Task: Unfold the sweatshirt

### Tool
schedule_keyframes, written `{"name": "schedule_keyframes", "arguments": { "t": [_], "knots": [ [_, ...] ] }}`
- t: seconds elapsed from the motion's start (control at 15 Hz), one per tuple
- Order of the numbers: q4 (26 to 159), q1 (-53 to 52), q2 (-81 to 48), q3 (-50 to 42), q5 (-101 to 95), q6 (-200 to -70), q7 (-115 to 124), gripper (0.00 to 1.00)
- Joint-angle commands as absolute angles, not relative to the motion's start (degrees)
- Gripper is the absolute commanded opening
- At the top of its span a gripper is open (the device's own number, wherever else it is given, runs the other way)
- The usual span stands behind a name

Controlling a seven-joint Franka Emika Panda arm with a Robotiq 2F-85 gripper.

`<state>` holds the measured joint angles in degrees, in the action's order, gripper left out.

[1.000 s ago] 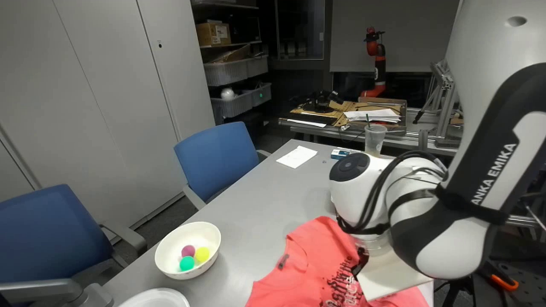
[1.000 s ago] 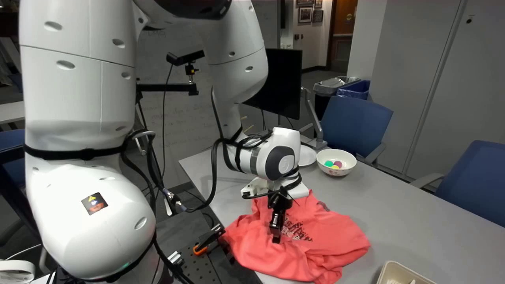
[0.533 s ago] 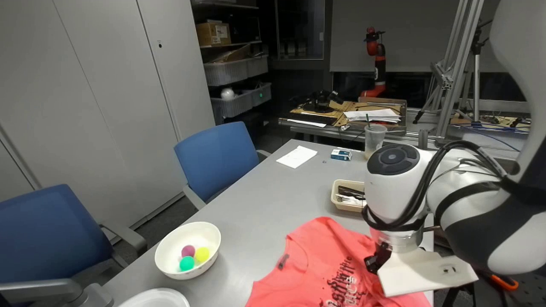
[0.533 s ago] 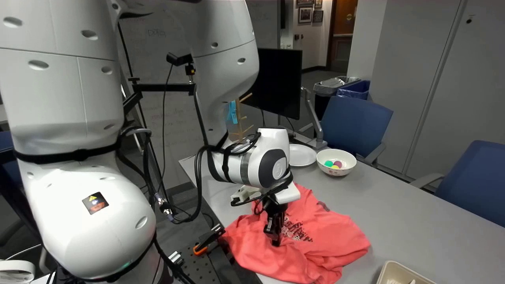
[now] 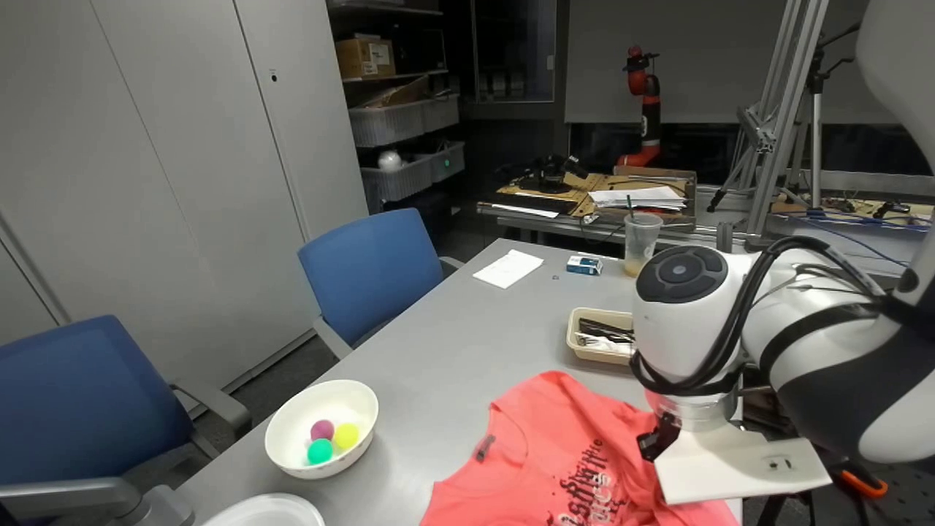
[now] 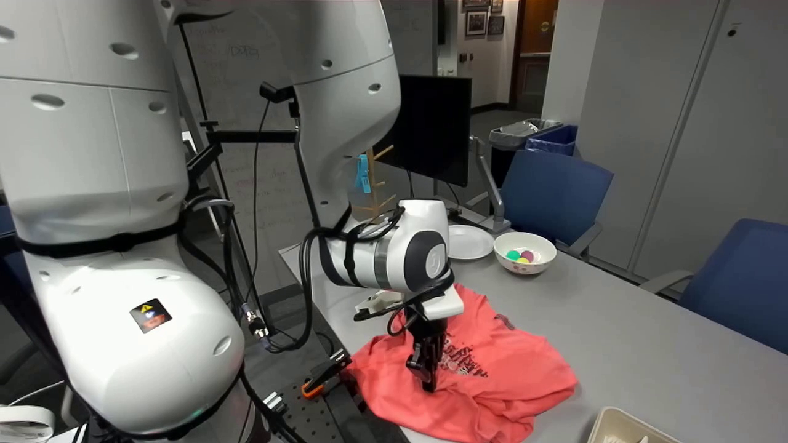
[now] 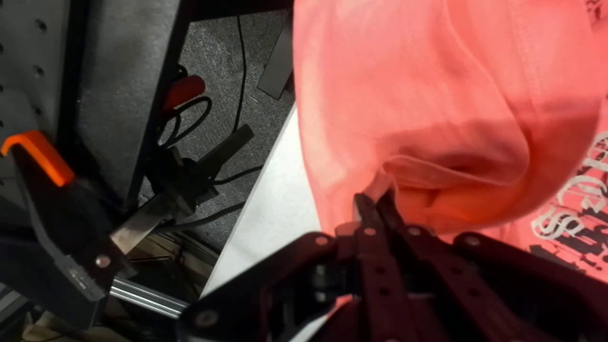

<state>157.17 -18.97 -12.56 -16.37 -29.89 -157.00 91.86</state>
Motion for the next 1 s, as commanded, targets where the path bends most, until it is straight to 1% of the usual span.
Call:
{"name": "schedule_keyframes", "arguments": {
  "t": [0.0,0.4,0.67,0.93],
  "knots": [
    [157.93,-17.60,-9.74,-14.08,-30.86,-150.67,96.87,0.01],
    [157.46,-15.17,-8.61,-9.53,-29.86,-142.56,102.11,0.01],
    [157.26,-15.24,-7.11,-8.66,-34.74,-136.55,114.94,0.01],
    [157.64,-13.76,-5.64,-5.73,-36.32,-129.75,123.81,0.01]
  ]
}}
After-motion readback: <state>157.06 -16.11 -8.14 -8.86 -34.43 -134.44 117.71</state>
